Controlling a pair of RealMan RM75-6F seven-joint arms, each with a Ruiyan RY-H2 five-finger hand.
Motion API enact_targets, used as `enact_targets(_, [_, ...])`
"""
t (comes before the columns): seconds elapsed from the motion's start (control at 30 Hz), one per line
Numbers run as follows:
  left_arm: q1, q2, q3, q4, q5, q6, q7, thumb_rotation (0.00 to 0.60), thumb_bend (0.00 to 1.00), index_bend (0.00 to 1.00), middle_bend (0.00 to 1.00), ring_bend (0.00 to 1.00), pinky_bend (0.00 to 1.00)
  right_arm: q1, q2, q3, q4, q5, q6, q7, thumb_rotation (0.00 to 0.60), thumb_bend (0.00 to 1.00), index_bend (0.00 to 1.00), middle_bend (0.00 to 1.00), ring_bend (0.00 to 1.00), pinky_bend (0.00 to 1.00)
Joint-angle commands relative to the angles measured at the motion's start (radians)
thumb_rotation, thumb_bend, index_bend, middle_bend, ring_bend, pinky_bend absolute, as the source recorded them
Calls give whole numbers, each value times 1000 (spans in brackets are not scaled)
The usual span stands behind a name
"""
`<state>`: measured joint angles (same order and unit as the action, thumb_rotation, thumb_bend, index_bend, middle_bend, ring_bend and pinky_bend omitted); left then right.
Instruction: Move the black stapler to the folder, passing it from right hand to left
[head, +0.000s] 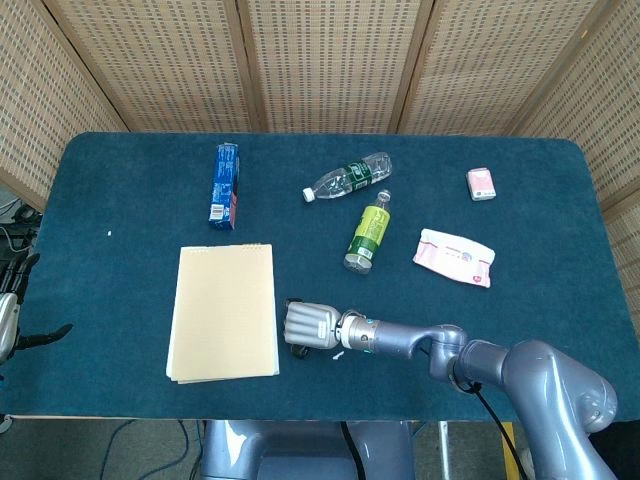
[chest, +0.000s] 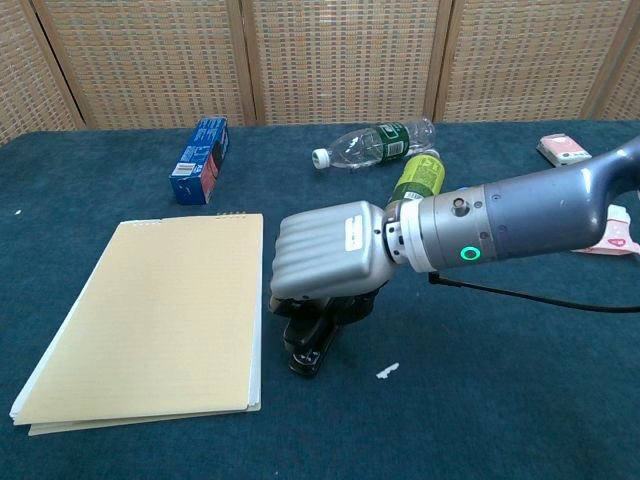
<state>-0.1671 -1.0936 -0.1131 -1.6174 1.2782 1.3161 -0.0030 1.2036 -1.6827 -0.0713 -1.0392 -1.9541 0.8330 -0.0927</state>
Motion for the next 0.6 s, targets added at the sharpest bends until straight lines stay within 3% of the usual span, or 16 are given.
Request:
enact_targets(0.03, [0, 0, 0, 0, 0, 1, -1, 600, 0, 0, 0, 0, 0, -11, -13, 3, 40, -3, 47, -33, 600, 1, 22, 57, 179, 221])
enact_targets(0.1, [0, 1, 0, -1, 1, 1, -2, 600, 0, 0, 0, 0, 0, -13, -10, 5, 39, 1, 61, -31, 600, 0, 0, 2, 104, 147])
enact_targets(0.27, [0, 2, 2, -2, 4, 1, -3, 600, 0, 0, 0, 0, 0, -21, 13, 4, 24, 6, 90, -47, 600, 0, 0, 0, 79, 108])
enact_targets(0.43, [1, 4, 5, -7, 13, 3, -9, 600, 0, 0, 0, 0, 0, -76, 100, 6, -42, 27, 165, -94, 600, 0, 0, 0, 76, 98])
enact_targets(0.6, [2, 5, 13, -7, 39, 9, -26, 600, 0, 0, 0, 0, 0, -220, 237, 11, -131, 85, 334, -150, 600, 0, 0, 0, 21, 31])
